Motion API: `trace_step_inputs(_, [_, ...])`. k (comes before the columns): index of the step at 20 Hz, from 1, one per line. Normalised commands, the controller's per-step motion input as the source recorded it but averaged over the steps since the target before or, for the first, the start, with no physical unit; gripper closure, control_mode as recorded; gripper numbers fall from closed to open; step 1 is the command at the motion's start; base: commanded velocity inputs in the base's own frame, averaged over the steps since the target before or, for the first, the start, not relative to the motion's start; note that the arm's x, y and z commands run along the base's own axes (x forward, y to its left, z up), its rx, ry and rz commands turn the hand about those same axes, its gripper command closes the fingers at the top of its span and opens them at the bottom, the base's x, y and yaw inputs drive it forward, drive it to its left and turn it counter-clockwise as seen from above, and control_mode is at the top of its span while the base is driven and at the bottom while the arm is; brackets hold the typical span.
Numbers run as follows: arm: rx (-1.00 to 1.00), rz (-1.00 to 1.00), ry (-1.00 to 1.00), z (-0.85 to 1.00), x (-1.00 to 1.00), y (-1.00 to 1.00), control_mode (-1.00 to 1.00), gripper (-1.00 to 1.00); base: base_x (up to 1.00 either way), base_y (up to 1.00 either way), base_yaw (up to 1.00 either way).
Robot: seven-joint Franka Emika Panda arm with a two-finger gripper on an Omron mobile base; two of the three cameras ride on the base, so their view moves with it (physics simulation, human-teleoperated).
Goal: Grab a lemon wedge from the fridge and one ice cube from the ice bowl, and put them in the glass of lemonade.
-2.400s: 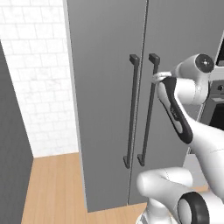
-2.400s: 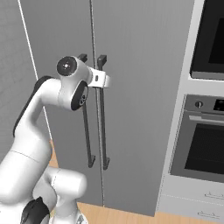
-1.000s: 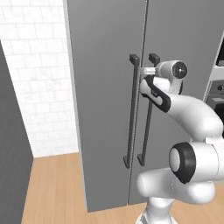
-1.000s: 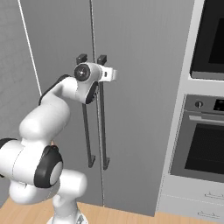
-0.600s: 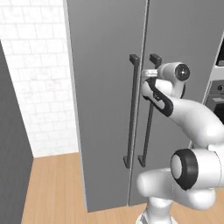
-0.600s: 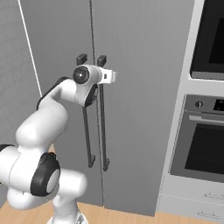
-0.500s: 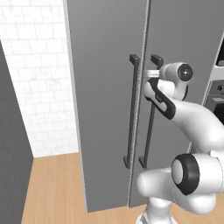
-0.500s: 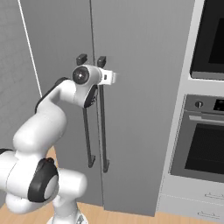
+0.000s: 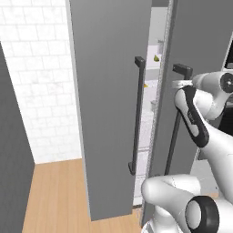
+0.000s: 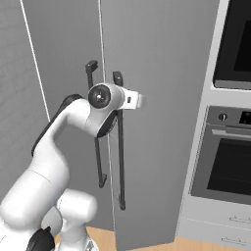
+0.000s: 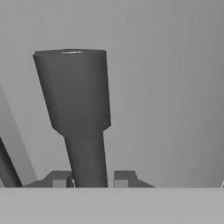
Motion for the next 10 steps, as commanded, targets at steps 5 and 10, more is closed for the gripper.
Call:
trace_step_inputs(5, [0.07,0.00,0.00,0.18,-1.00,-1.00,-1.00,1.00,0.00,0.00,0.00])
trace_step_inputs(10, [0.10,0.00,0.04,0.33,-0.94,-0.99,-1.00,1.00,0.00,0.00,0.00])
